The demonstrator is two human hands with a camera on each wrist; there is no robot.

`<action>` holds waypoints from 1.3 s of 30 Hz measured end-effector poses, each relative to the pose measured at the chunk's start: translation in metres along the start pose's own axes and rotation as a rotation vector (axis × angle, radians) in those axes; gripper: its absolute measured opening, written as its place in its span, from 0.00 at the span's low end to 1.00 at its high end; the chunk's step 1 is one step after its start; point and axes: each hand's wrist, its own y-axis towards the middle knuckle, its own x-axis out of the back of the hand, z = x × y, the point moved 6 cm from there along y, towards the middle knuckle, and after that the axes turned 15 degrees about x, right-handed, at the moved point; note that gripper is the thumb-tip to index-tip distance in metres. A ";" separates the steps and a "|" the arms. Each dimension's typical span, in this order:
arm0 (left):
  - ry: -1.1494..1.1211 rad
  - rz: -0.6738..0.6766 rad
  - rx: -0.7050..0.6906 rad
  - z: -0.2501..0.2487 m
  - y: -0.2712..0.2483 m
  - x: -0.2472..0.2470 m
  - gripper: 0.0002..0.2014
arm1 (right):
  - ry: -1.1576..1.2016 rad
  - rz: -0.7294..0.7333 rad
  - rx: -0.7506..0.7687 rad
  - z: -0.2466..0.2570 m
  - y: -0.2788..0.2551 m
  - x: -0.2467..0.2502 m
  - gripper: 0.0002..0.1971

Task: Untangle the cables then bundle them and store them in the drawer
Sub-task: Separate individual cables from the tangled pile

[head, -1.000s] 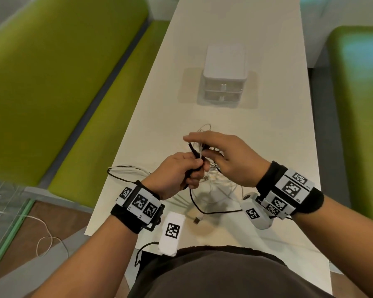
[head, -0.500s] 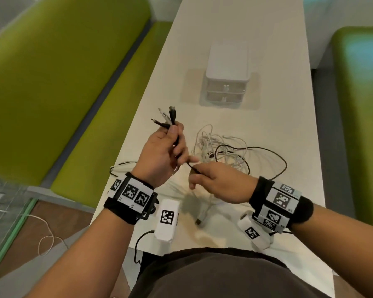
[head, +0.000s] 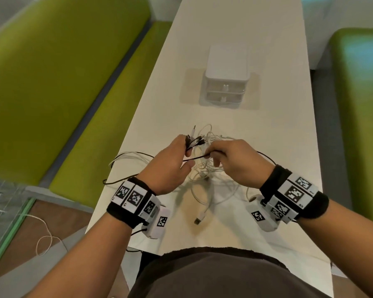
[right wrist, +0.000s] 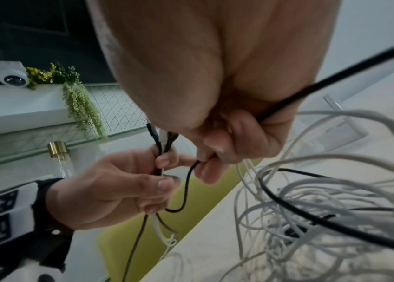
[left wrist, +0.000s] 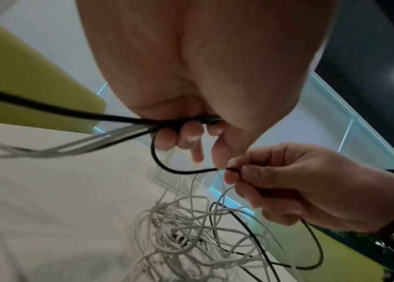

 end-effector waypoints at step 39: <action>-0.616 -0.288 0.140 0.009 -0.001 0.043 0.13 | 0.076 -0.031 -0.050 0.003 -0.017 0.022 0.16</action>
